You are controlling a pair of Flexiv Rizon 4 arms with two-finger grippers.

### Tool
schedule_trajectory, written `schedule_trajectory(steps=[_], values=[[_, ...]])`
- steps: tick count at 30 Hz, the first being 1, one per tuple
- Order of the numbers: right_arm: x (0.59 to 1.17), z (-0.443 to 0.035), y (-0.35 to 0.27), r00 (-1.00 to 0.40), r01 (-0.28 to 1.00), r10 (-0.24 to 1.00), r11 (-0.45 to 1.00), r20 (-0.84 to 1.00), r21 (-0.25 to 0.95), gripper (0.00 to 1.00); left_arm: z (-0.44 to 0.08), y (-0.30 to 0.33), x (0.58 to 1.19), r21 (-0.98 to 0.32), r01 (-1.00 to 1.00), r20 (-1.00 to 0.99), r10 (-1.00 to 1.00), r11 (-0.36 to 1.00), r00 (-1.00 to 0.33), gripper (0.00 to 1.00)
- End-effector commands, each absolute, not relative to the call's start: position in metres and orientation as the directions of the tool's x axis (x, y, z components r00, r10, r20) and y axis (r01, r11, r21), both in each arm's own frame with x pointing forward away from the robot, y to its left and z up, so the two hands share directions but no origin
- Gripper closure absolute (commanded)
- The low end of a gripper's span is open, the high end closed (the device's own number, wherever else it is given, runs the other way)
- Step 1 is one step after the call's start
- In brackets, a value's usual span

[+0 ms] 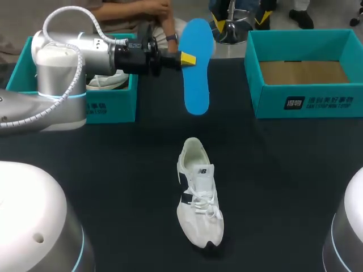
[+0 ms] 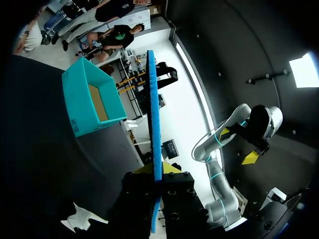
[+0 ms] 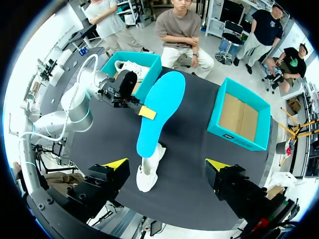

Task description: Take the shoe out of the shoebox, open the shoe tongue, remove and reinsert the insole, then place the shoe into the shoebox

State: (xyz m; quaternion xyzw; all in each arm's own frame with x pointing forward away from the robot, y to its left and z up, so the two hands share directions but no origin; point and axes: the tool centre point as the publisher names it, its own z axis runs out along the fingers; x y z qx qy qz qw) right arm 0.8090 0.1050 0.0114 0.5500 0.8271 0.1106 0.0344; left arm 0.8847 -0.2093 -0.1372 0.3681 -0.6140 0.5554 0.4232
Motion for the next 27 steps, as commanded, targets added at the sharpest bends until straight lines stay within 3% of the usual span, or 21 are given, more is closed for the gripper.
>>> schedule_trajectory(steps=[1,27], values=[[0.810,0.012,0.106,-0.391,0.903,0.918,0.369,0.064,0.219,0.00,-0.137,-0.209,0.884,-0.370,-0.922,0.929,0.015,0.112,-0.371,1.00],[0.798,0.010,0.134,-0.363,0.915,0.926,0.333,0.104,0.229,0.00,-0.137,-0.209,0.884,-0.370,-0.922,0.929,0.015,0.112,-0.371,1.00]])
